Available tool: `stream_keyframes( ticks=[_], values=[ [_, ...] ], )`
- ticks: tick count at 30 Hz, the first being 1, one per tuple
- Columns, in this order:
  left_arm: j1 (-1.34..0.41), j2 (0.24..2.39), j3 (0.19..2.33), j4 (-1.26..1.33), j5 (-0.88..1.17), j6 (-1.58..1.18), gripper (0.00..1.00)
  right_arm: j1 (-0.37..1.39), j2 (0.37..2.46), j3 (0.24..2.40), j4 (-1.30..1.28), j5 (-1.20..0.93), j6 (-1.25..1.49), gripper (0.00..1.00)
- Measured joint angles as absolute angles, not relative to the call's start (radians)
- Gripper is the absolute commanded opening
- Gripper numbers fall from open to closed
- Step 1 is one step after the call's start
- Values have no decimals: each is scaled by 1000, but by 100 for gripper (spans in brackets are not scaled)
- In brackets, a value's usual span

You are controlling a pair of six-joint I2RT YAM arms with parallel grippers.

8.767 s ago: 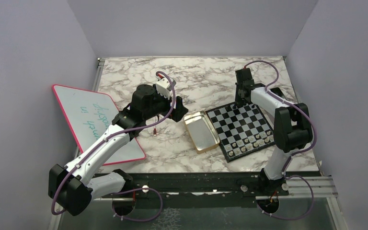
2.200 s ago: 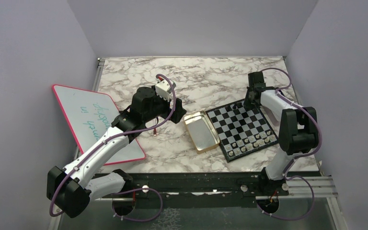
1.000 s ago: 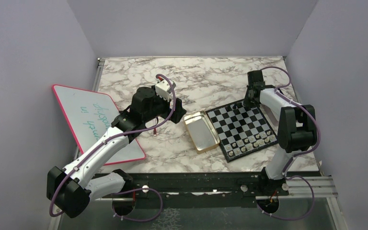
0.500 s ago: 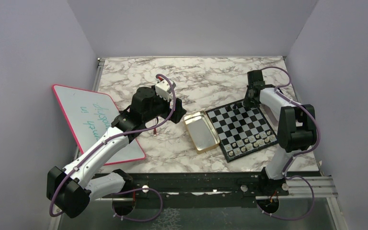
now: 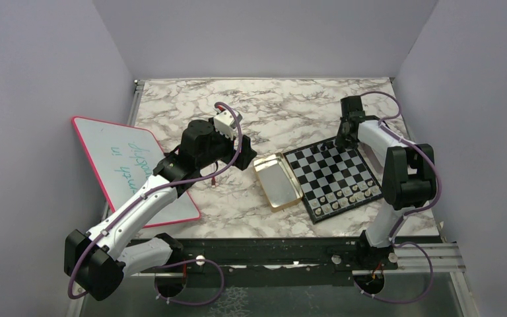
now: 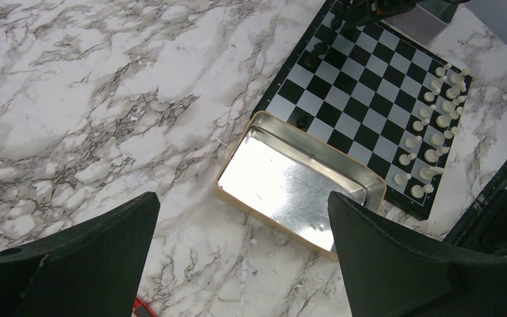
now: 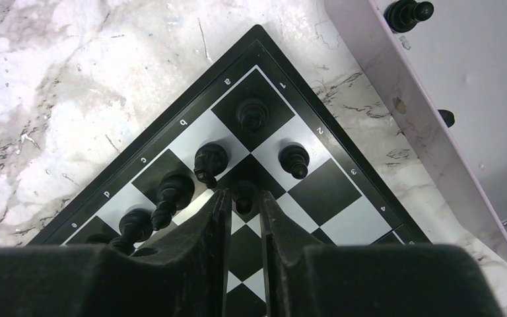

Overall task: Set up the chess pieces on the board
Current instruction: Place the chess piece on the chessboard, then pick up the chess piece from the storage box.

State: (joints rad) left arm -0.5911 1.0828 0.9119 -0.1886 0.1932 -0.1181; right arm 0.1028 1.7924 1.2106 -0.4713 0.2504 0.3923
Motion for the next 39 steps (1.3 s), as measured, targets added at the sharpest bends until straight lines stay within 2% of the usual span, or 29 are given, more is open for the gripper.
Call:
stream_keyframes(
  ticks=[12,18,24,30,39],
  values=[
    [-591,1082,912,-189,193,-118,99,83,1740,1285,-514,274,392,29],
    [-591,1082,912,-189,193,-118,99,10,1723,1302,-464,309,384,29],
    [-591,1077,912,-189,193,-118,99,-118,1726,1301,-361,300,379,33],
    [-591,1076,911,-189,193,-118,99,-213,1816,1320,-274,258,336,38],
    [-591,1075,911,-189,190,-114,99,-253,1984,1367,-263,201,285,39]
  ],
)
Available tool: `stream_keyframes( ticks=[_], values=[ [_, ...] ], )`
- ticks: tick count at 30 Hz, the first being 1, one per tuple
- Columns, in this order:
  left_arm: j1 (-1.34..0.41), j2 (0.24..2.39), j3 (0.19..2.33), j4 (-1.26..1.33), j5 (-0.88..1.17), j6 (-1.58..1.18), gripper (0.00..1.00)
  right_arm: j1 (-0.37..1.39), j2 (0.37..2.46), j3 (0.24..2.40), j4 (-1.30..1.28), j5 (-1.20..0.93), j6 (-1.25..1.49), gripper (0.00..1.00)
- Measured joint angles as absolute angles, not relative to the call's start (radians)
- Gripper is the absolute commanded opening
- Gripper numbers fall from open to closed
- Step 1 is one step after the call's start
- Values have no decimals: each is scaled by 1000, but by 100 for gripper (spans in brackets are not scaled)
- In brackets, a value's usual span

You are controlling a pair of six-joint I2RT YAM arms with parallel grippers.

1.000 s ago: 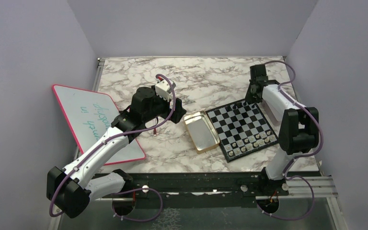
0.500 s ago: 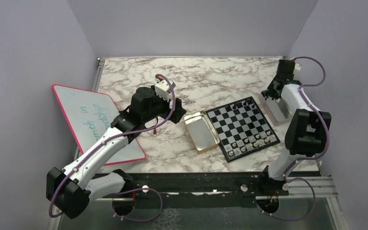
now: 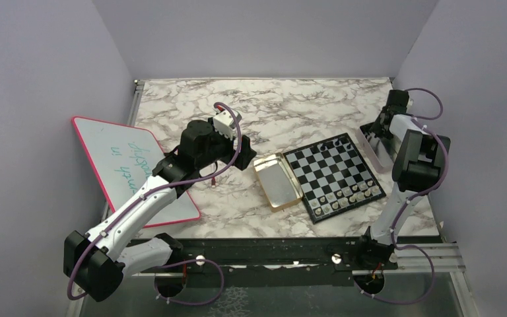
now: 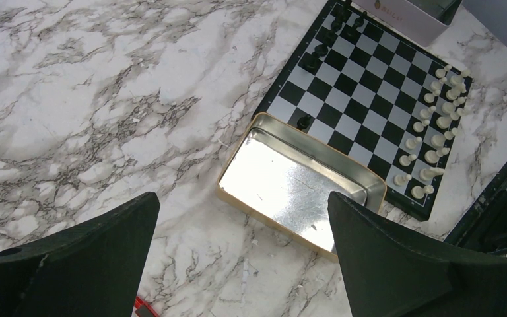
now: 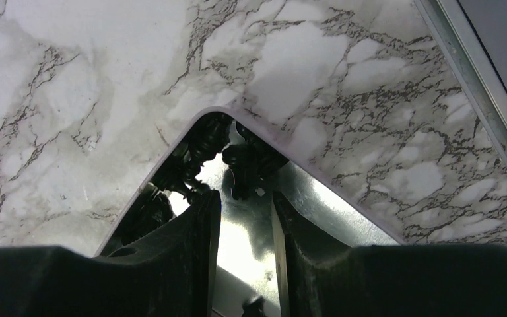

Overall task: Set up the chess pieces on the board
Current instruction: Pick up the chess piece from the storage box.

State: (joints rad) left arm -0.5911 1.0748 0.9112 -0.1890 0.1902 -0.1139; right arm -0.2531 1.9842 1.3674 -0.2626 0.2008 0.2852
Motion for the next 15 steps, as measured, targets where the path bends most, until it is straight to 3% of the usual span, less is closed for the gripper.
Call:
stream_keyframes(
  ticks=[15],
  values=[
    [-591,1075,911,-189,189,-111,99,-263,2031,1393,-243,168,260,34]
  ],
)
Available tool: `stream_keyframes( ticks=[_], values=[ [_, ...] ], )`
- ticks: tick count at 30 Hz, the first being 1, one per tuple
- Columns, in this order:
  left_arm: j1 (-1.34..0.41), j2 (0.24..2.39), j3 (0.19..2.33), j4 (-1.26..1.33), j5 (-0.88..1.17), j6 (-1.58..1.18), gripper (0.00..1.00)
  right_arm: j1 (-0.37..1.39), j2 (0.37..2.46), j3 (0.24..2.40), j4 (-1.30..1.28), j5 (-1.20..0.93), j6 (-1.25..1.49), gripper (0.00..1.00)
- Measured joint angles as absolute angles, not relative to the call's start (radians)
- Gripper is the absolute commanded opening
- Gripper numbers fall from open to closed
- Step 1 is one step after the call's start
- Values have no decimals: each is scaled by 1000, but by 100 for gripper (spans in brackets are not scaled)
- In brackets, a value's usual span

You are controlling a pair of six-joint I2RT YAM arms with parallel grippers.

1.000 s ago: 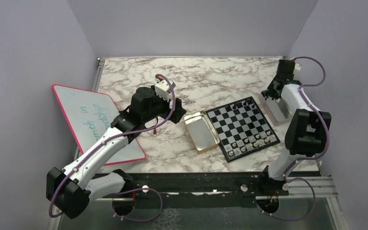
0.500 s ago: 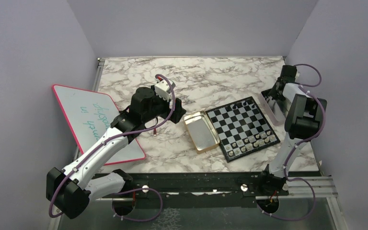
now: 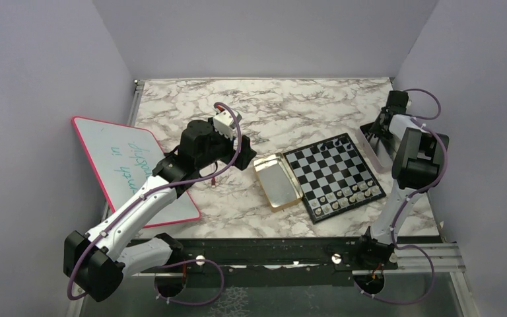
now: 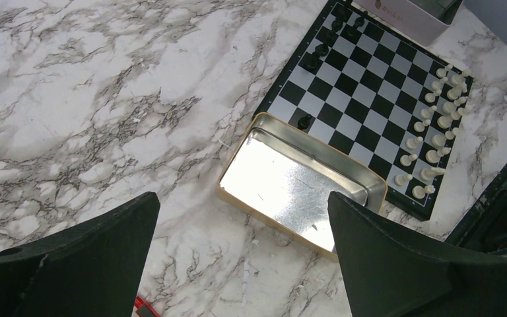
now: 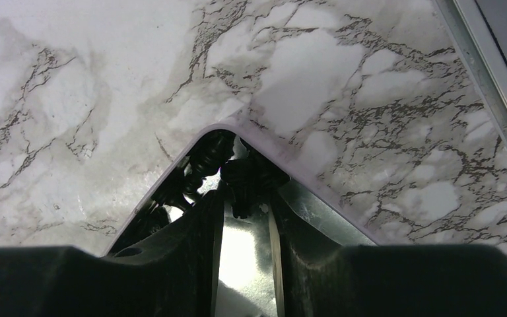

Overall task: Set up the chess pieces on the board
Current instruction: Pick up the chess piece from the storage box, then place the chess piece on the chessboard.

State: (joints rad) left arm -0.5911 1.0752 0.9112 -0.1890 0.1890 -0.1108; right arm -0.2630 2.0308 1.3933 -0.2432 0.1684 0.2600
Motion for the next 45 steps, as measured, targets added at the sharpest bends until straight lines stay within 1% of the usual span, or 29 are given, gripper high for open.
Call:
stream_keyframes(
  ticks=[8,13,22,32,37,45],
  values=[
    [-591,1075,911,-189,189,-111,99,-263,2053,1410,-244,160,241,17],
    [-591,1075,911,-189,189,-111,99,-263,2054,1413,-251,160,233,10],
    [-591,1075,911,-189,189,-111,99,-263,2032,1417,-304,166,234,6],
    [-591,1073,907,-189,189,-111,99,-263,1901,1414,-366,161,249,5],
    [-591,1061,900,-180,189,-111,99,-262,1826,1405,-411,89,262,5],
    [-591,1045,873,-140,190,-111,98,-209,1618,1360,-439,-85,284,5]
  ],
)
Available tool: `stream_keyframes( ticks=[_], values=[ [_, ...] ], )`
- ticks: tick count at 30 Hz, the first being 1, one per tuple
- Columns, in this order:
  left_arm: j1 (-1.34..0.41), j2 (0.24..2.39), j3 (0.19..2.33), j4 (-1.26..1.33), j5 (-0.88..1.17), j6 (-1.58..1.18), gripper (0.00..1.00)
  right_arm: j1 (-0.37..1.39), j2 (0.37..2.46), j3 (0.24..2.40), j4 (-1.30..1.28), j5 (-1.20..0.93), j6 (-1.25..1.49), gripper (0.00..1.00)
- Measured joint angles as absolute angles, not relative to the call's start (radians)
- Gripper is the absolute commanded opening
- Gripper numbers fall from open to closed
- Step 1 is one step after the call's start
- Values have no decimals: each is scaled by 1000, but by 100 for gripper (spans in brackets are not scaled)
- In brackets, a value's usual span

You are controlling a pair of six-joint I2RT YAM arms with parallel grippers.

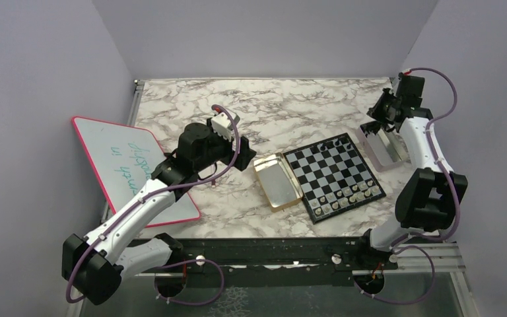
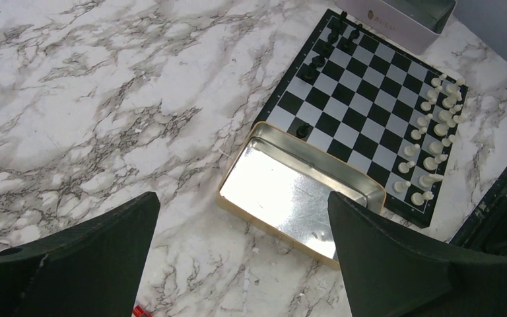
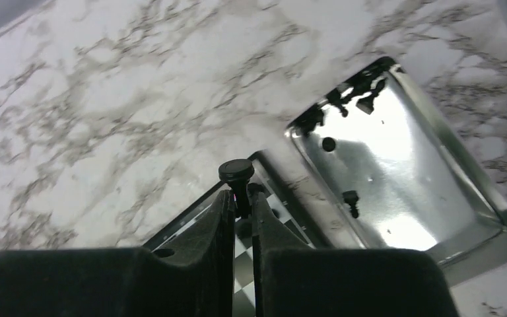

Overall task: Set up the chess pieces on the board
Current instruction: Place the chess piece on the chessboard.

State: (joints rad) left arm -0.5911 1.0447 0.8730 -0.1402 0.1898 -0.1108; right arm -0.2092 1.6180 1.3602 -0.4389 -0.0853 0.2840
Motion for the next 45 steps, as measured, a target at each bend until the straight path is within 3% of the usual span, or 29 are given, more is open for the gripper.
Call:
stream_keyframes(
  ticks=[11,15,22,29,45],
  values=[
    [-591,1087,875,-75,298,-29,89,28,1484,1248,-462,-297,286,6],
    [-591,1148,905,-76,407,78,76,118,1451,1190,-457,-418,280,6],
    [-594,1171,921,-77,665,467,75,156,1316,1019,-407,-626,313,7],
    [-616,1166,918,-97,827,875,72,218,1310,963,-394,-778,316,8],
    [-801,1335,1013,-191,789,1229,66,294,1281,944,-412,-897,343,9]
  ],
)
